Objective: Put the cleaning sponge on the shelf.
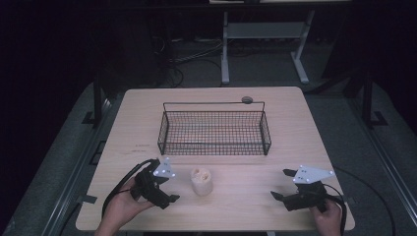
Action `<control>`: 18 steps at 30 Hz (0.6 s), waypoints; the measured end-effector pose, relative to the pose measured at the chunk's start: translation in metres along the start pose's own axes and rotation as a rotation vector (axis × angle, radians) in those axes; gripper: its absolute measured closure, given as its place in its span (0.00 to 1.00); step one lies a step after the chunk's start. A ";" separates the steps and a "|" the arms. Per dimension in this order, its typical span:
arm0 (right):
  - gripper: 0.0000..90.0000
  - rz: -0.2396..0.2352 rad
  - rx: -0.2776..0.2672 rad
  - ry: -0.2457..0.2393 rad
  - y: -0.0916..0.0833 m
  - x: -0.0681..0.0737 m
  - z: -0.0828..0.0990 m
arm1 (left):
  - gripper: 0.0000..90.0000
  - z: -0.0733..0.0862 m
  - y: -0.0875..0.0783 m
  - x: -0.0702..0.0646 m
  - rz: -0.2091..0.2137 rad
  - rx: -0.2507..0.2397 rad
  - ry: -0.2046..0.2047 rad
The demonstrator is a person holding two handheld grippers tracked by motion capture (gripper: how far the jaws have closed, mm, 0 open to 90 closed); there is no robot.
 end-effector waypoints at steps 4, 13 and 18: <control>0.15 -0.002 -0.003 -0.002 0.000 0.000 0.000 | 0.18 -0.008 0.000 0.000 0.008 0.005 0.021; 0.15 -0.005 -0.008 -0.003 0.000 0.001 -0.001 | 0.18 -0.021 0.004 -0.001 0.026 0.024 0.044; 0.15 -0.007 -0.010 -0.004 0.001 0.001 -0.002 | 0.18 -0.026 0.004 -0.002 0.030 0.032 0.057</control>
Point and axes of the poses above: each handheld gripper's, and its own axes: y roughly forward along the jaws, z roughly out of its underside, x roughly to its left, the point moved 6 cm from there along y, roughly forward along the jaws, and after that the axes turned 10 degrees about x, right-handed, at the moved point
